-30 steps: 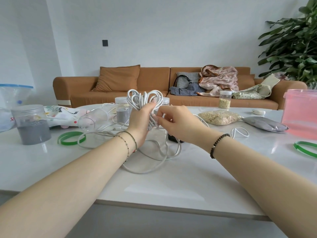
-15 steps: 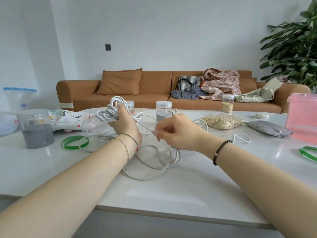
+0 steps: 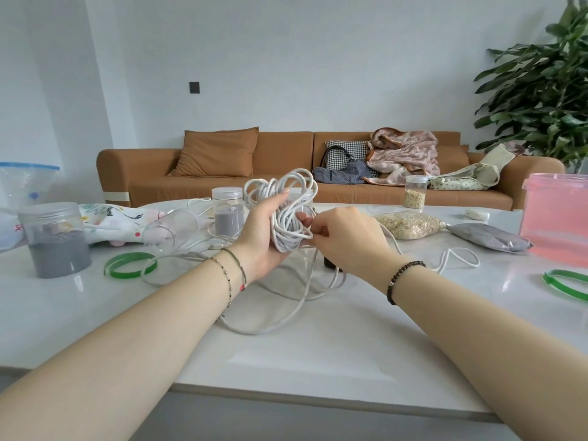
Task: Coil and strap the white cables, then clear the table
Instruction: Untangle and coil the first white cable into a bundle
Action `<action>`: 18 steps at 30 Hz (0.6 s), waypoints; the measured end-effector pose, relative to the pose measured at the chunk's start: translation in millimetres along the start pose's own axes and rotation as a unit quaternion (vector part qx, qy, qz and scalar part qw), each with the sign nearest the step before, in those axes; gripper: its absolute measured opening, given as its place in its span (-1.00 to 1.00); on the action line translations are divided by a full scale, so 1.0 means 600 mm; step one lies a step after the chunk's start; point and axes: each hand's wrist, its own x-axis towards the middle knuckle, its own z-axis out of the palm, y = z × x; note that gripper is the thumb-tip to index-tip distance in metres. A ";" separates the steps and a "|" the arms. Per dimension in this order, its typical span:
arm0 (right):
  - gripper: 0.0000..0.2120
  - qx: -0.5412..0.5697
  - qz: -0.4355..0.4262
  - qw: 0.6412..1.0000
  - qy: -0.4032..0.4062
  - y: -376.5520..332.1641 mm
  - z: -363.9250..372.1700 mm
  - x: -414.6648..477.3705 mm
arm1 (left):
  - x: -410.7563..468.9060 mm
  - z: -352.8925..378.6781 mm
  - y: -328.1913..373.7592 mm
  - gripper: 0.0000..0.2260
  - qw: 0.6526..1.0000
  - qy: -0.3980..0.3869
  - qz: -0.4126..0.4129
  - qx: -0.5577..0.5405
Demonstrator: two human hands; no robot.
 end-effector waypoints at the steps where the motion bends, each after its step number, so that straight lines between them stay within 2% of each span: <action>1: -0.78 0.010 -0.011 1.000 0.003 0.000 0.003 0.001 | 0.001 -0.001 -0.002 -0.76 1.000 -0.001 -0.005 0.017; 6: -0.87 0.113 -0.067 0.990 0.052 0.025 0.001 0.019 | 0.012 -0.013 -0.003 -0.73 1.000 0.030 0.006 -0.004; 7: -0.82 0.113 -0.073 0.989 0.065 0.031 -0.003 0.020 | 0.012 -0.013 -0.003 -0.70 0.999 0.035 0.011 -0.013; 9: -0.59 0.115 -0.053 0.990 0.063 0.037 -0.014 0.017 | 0.013 -0.013 -0.003 -0.71 0.998 0.051 0.024 -0.025; 12: -0.41 0.147 -0.039 0.988 0.004 0.034 -0.019 0.010 | 0.017 -0.013 0.001 -0.80 0.993 0.090 0.046 -0.059; 18: -0.38 0.224 -0.024 0.968 -0.112 0.000 -0.005 -0.001 | 0.037 -0.027 0.011 -0.76 0.972 0.171 0.091 -0.136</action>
